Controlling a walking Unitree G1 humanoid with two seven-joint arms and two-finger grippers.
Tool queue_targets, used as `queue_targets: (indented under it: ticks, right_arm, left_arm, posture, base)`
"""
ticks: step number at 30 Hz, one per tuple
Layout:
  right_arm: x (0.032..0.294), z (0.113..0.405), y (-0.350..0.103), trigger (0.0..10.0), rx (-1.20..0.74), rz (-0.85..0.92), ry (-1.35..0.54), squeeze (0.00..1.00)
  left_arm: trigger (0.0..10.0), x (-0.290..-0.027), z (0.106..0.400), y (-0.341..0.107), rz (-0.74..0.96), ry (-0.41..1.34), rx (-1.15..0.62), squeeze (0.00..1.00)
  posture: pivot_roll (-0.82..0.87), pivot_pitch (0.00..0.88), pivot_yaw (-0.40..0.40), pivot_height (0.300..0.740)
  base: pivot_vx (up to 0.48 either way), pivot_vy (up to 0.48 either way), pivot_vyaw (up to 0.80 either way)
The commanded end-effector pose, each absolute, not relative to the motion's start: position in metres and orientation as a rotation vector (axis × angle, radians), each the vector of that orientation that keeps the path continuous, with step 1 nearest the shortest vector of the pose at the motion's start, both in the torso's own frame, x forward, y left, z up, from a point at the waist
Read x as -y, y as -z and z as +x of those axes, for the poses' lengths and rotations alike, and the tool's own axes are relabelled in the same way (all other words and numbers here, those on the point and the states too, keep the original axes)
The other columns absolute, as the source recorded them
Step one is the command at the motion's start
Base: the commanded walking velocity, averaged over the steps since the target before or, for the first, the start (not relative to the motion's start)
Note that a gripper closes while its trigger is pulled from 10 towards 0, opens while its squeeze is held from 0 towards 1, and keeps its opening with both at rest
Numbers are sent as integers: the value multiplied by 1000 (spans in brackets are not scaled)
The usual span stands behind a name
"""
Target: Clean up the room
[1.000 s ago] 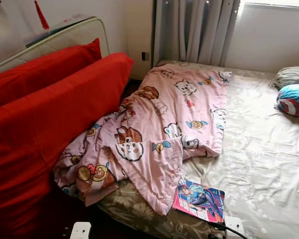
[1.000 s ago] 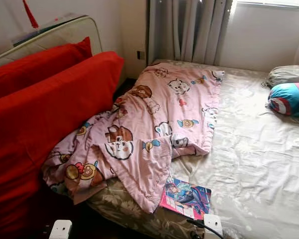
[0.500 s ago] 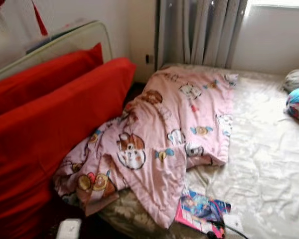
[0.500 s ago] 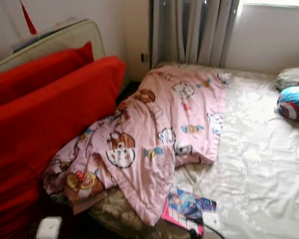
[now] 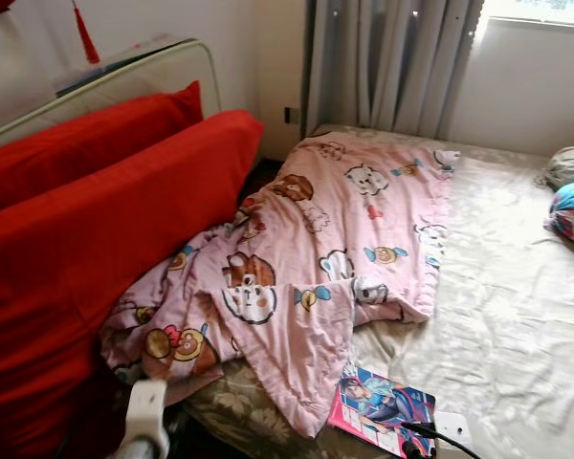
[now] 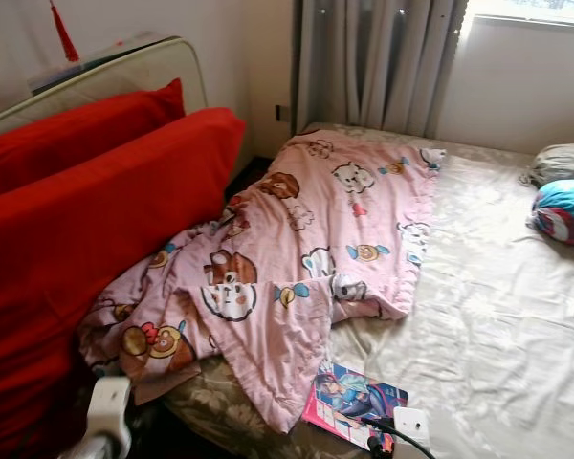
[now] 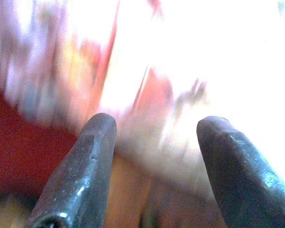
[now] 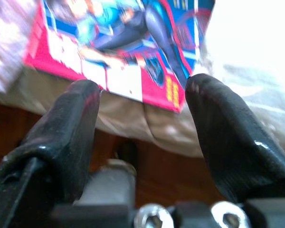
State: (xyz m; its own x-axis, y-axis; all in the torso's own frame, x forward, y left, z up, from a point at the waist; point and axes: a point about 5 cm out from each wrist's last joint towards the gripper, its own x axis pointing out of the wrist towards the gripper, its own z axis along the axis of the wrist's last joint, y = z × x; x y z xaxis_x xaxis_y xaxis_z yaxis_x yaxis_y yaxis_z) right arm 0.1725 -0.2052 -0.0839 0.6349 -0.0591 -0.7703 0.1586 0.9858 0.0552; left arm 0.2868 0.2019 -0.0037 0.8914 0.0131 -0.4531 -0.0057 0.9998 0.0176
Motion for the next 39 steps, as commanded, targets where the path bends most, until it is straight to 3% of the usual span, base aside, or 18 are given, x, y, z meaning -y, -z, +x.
queue_targets:
  ticks: [1, 6, 7, 8, 11, 18, 27, 39]
  right_arm:
    - [208, 173, 82, 10000, -829, 163, 153, 0]
    - [208, 178, 78, 10000, -777, 171, 123, 0]
    - [196, 218, 54, 10000, -594, 165, 78, 0]
    - [192, 232, 44, 10000, -528, 163, 63, 0]
    - [188, 247, 31, 10000, -437, 162, 48, 0]
    - [190, 258, 11, 10000, -277, 159, 58, 0]
    - [198, 267, -7, 10000, -163, 148, 75, 0]
    - [191, 280, -22, 10000, -95, 148, 73, 0]
  left_arm:
    - [10000, -204, 298, -14, 9, 12, -355, 0]
    - [10000, -205, 299, -30, 11, 47, -203, 0]
    - [10000, -204, 298, -33, 10, 50, -173, 0]
    - [10000, -202, 296, -34, 5, 53, -156, 0]
    - [10000, -199, 290, -34, -3, 54, -130, 0]
    - [10000, -195, 274, -31, 13, 72, -129, 0]
    - [10000, -194, 279, -50, -3, 68, -72, 0]
    - [10000, -207, 286, -58, -41, 30, -54, 0]
  posture:
    - [36, 0, -22, 740]
    - [35, 0, -25, 740]
    - [38, 2, -29, 740]
    - [38, 5, -32, 740]
    - [44, 10, -39, 740]
    - [46, 16, -51, 740]
    - [41, 65, -47, 740]
    - [69, 44, -39, 740]
  base:
    - [0, 0, 0]
    - [0, 0, 0]
    - [0, 0, 0]
    - [0, 0, 0]
    - [0, 0, 0]
    - [0, 0, 0]
    - [0, 0, 0]
    - [0, 0, 0]
